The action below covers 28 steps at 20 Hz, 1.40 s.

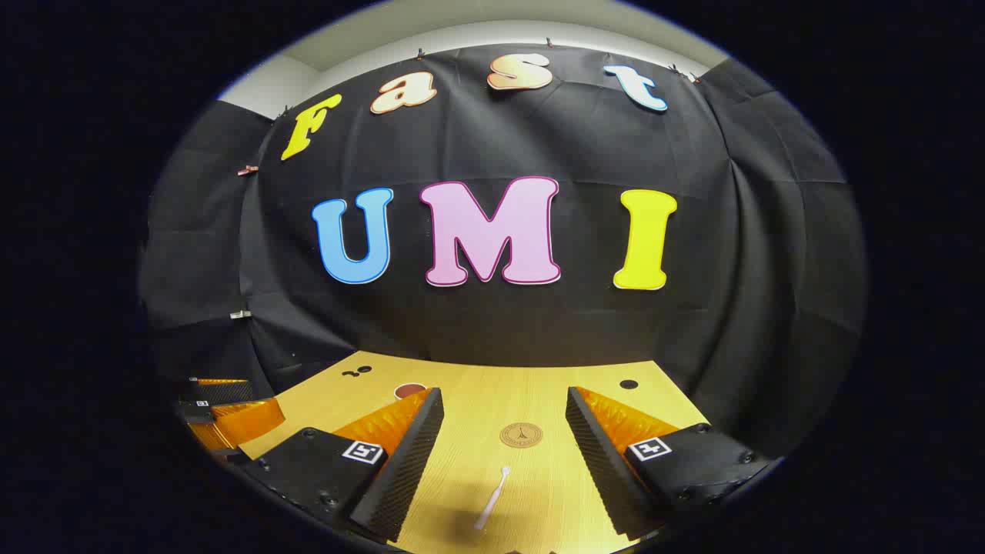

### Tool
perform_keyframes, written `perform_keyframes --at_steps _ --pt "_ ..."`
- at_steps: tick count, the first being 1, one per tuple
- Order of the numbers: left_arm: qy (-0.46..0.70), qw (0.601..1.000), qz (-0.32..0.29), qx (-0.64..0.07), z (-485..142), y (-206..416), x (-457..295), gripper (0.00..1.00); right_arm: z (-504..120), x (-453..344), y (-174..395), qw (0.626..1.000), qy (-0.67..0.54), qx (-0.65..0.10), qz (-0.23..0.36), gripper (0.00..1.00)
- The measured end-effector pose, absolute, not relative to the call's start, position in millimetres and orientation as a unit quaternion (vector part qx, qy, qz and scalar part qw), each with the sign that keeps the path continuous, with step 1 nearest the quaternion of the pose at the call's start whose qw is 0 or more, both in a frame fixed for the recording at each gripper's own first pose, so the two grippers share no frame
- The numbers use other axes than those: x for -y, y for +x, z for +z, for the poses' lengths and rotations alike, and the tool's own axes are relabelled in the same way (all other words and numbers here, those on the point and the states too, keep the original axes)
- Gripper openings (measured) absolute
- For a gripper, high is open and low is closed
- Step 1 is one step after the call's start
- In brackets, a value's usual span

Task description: Put the toothbrush and toothpaste on the desktop into the cup, then pick up the cup and place it on the coaster on the desktop.

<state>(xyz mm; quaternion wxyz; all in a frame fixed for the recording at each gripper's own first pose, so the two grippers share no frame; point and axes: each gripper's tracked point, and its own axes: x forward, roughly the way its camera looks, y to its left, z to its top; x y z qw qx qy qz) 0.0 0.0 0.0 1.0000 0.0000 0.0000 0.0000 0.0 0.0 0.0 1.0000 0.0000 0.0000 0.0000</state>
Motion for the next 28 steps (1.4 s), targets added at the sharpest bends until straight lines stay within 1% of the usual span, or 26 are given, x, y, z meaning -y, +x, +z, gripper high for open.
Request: perform_keyframes --at_steps 3,5,14,19,28 --pt "0.001 1.0 -0.001 -0.001 -0.6 0.5 -2.1 0.98 -2.1 -0.4 -0.7 1.0 0.002 0.001 -0.003 0.98" --pt "0.009 1.0 0.011 0.002 1.3 0.0 -9.8 0.98 -3.7 0.3 -2.3 1.0 0.006 0.0 -0.007 0.98" --pt "0.001 1.0 0.001 -0.009 -1.4 5.7 -12.8 0.98 -11.4 13.5 -8.5 0.999 0.01 -0.01 -0.036 0.98" --pt "-0.006 1.0 0.007 -0.02 -6.0 10.0 -19.3 0.98 -17.9 20.2 -7.8 0.999 0.018 -0.019 -0.045 0.98" --pt "-0.004 0.998 0.028 -0.061 -38.3 32.4 -31.2 0.98 -32.8 28.7 12.8 0.998 0.026 -0.035 -0.044 0.98"
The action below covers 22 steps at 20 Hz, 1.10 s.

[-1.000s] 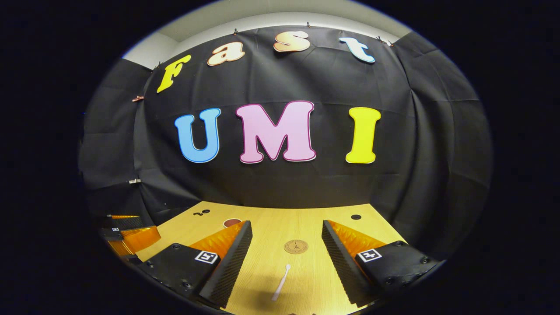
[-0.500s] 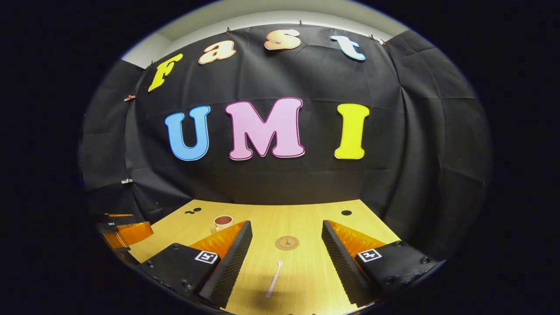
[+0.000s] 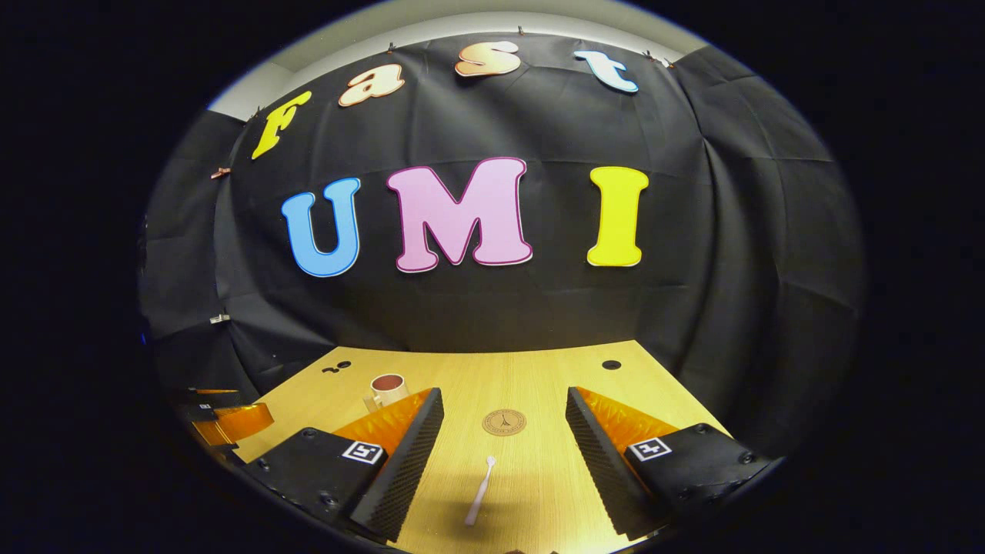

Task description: Put the toothbrush and toothpaste on the desktop into the cup, then pick up the cup and place it on the coaster on the desktop.

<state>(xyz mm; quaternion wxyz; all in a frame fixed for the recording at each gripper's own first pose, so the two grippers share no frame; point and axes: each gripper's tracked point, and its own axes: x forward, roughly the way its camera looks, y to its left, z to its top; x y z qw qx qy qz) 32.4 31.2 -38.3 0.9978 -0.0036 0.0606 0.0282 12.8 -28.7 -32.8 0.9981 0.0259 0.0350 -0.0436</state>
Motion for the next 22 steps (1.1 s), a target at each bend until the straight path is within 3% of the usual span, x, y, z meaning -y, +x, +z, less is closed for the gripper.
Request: perform_keyframes --at_steps 10,22 --pt "0.022 0.986 0.067 -0.15 -125.6 86.9 -50.7 0.98 -85.7 42.3 69.9 0.995 0.032 -0.094 -0.011 0.98" --pt "0.075 0.946 0.049 -0.312 -249.3 133.0 -66.3 0.97 -127.5 55.1 110.2 0.988 0.049 -0.148 -0.011 0.98"
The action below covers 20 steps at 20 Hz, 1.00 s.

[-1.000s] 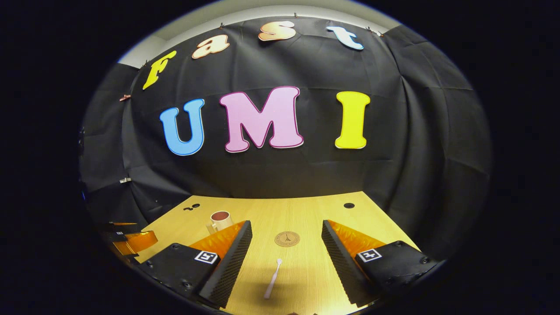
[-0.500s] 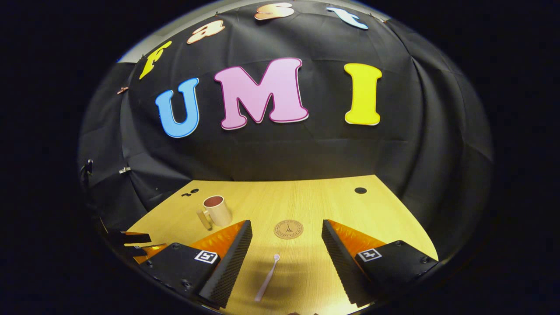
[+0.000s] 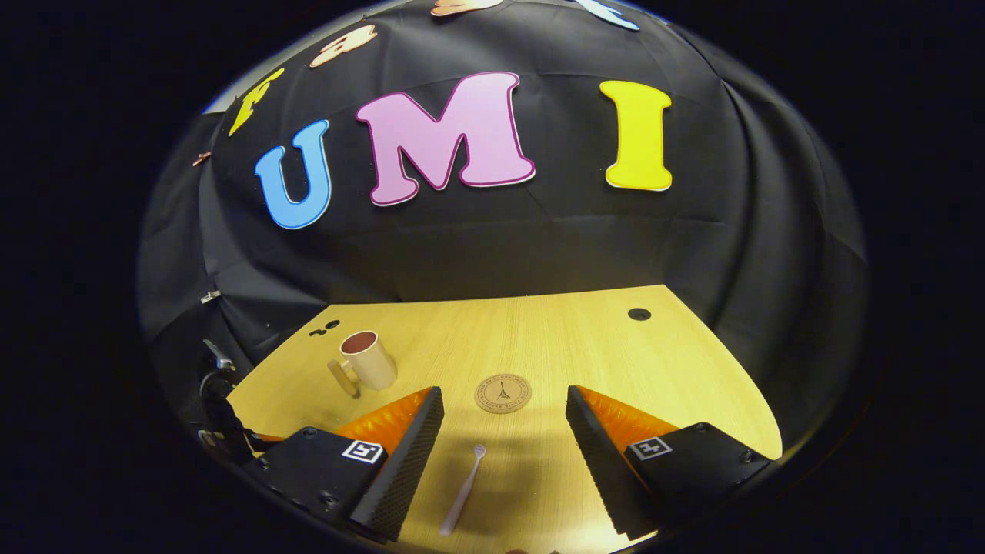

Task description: Put the toothbrush and toothpaste on the desktop into the cup, then pick up the cup and place it on the coaster on the desktop.

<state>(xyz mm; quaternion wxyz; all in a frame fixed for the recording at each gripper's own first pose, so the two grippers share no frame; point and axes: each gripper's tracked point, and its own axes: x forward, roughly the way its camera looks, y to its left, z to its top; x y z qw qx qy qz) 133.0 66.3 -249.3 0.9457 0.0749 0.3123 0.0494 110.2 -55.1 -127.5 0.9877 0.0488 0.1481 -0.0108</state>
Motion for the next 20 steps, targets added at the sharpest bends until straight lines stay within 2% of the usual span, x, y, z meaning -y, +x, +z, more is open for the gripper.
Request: perform_keyframes --at_steps 1,3,6,8,9,10,12,13,16,18,19,20 --pt "0.075 0.942 0.044 -0.323 -257.8 133.2 -64.4 0.96 -130.9 53.5 110.1 0.987 0.049 -0.15 -0.008 0.98" --pt "0.071 0.941 0.04 -0.328 -264.1 133.5 -62.8 0.81 -140.5 48.0 112.0 0.986 0.046 -0.163 0.005 0.98" --pt "0.041 0.942 0.054 -0.33 -267.3 136.0 -63.5 0.76 -144.3 45.0 112.4 0.985 0.032 -0.169 0.008 0.99" --pt "0.049 0.937 0.047 -0.343 -266.6 140.3 -61.6 0.58 -151.1 45.2 104.8 0.983 0.03 -0.181 0.002 0.99" --pt "0.054 0.935 0.045 -0.346 -266.2 138.6 -59.3 0.44 -155.5 43.8 102.5 0.982 0.03 -0.186 0.003 0.98" --pt "0.06 0.933 0.043 -0.352 -265.6 137.9 -55.9 0.39 -166.1 41.7 97.6 0.978 0.028 -0.206 0.004 0.98" --pt "0.065 0.933 0.04 -0.351 -266.1 140.3 -56.8 0.34 -184.1 36.6 92.2 0.971 0.031 -0.236 0.009 0.99" --pt "0.066 0.937 0.034 -0.342 -265.3 140.9 -57.2 0.28 -195.5 30.8 90.9 0.966 0.036 -0.255 0.016 0.99" --pt "0.054 0.94 0.034 -0.335 -265.5 142.2 -55.8 0.25 -211.8 26.7 90.9 0.96 0.036 -0.277 0.021 0.99" --pt "0.053 0.95 0.039 -0.306 -258.9 143.8 -56.8 0.22 -225.6 22.3 92.0 0.955 0.036 -0.295 0.022 0.99" --pt "0.051 0.956 0.043 -0.287 -254.4 141.3 -55.9 0.26 -235.1 19.9 95.4 0.952 0.036 -0.305 0.017 0.99" --pt "0.046 0.957 0.044 -0.282 -253.9 139.7 -55.0 0.16 -241.9 19.2 96.1 0.949 0.036 -0.314 0.012 0.99"
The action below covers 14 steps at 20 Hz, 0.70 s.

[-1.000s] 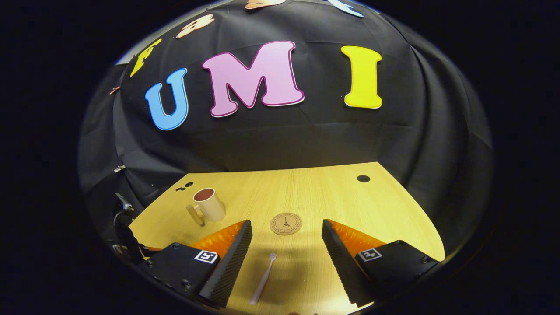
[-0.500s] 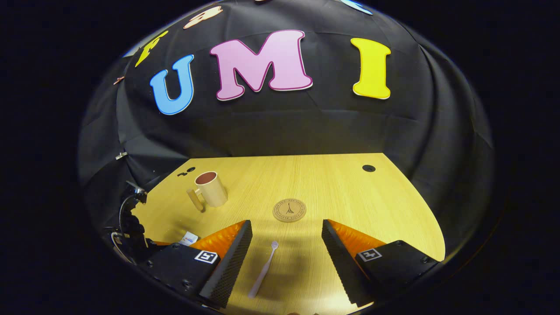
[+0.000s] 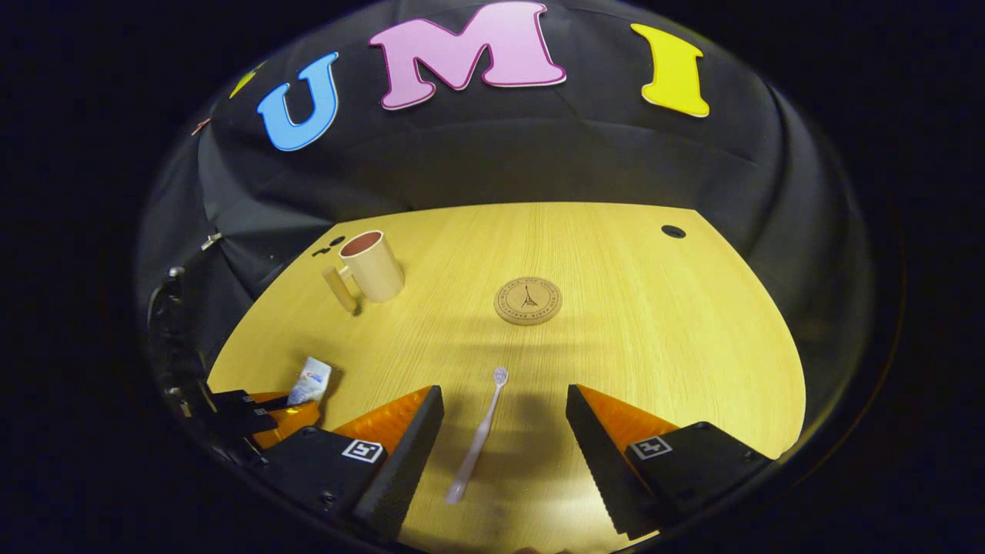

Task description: Put the toothbrush and toothpaste on the desktop into the cup, then pick up the cup and place it on the coaster on the desktop.

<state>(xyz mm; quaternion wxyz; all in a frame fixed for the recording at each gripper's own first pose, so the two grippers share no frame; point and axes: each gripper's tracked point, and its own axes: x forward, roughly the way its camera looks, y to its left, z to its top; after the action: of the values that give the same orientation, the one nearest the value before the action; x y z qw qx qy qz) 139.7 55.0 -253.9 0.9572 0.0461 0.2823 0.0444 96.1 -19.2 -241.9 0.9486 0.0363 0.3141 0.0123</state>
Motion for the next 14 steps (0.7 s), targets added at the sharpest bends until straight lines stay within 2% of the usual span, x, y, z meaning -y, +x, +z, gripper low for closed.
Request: perform_keyframes --at_steps 1,5,6,7,12,14 --pt "0.035 0.959 0.043 -0.278 -250.6 138.1 -54.6 0.2 -252.7 18.0 97.1 0.944 0.039 -0.327 0.007 0.99" --pt "0.037 0.964 0.044 -0.261 -241.5 138.1 -54.7 0.21 -297.1 16.3 87.7 0.917 0.044 -0.396 -0.017 0.99" --pt "0.036 0.965 0.04 -0.255 -240.0 137.8 -54.0 0.16 -307.3 16.0 84.8 0.913 0.035 -0.407 -0.021 0.99" --pt "0.029 0.967 0.035 -0.251 -239.3 138.9 -54.1 0.2 -313.2 17.9 81.5 0.91 0.025 -0.412 -0.026 0.99" --pt "0.032 0.97 0.025 -0.238 -226.4 133.2 -51.6 0.2 -321.0 15.7 78.3 0.91 -0.002 -0.413 -0.037 0.99" --pt "0.051 0.972 0.025 -0.227 -218.2 129.9 -50.3 0.21 -322.0 15.5 82.8 0.91 0.009 -0.41 -0.054 0.94"
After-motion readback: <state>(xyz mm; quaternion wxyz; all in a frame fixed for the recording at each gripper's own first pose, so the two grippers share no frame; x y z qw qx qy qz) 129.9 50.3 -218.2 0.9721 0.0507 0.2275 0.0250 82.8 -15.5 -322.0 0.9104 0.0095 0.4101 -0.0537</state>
